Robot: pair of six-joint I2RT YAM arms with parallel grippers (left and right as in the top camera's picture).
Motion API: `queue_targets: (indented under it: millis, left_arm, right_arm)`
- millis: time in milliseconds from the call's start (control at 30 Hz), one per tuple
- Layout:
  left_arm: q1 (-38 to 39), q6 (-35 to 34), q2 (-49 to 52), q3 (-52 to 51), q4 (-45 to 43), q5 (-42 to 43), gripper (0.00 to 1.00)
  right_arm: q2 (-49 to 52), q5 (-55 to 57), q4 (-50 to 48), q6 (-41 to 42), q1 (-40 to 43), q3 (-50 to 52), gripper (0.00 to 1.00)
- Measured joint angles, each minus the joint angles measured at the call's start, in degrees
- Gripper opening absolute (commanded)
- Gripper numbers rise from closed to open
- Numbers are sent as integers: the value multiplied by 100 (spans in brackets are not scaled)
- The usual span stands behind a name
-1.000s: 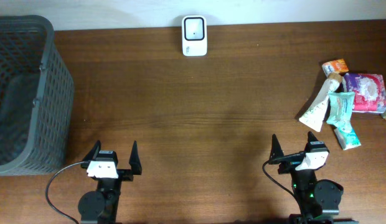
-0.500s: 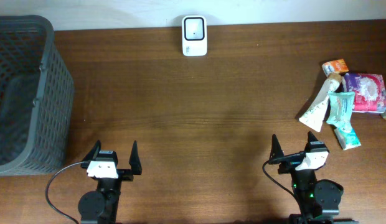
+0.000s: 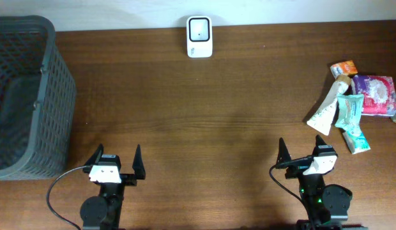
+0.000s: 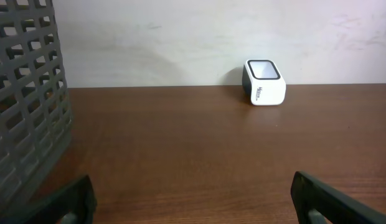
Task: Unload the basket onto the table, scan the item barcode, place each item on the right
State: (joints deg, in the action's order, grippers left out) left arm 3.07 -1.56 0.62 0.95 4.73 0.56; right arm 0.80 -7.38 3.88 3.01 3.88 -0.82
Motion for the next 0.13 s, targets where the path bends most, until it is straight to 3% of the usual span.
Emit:
queue_targets:
  millis: [133]
  left_arm:
    - [0, 0, 0, 0, 0, 0, 99]
  right_arm:
    - [0, 0, 0, 2, 0, 0, 99]
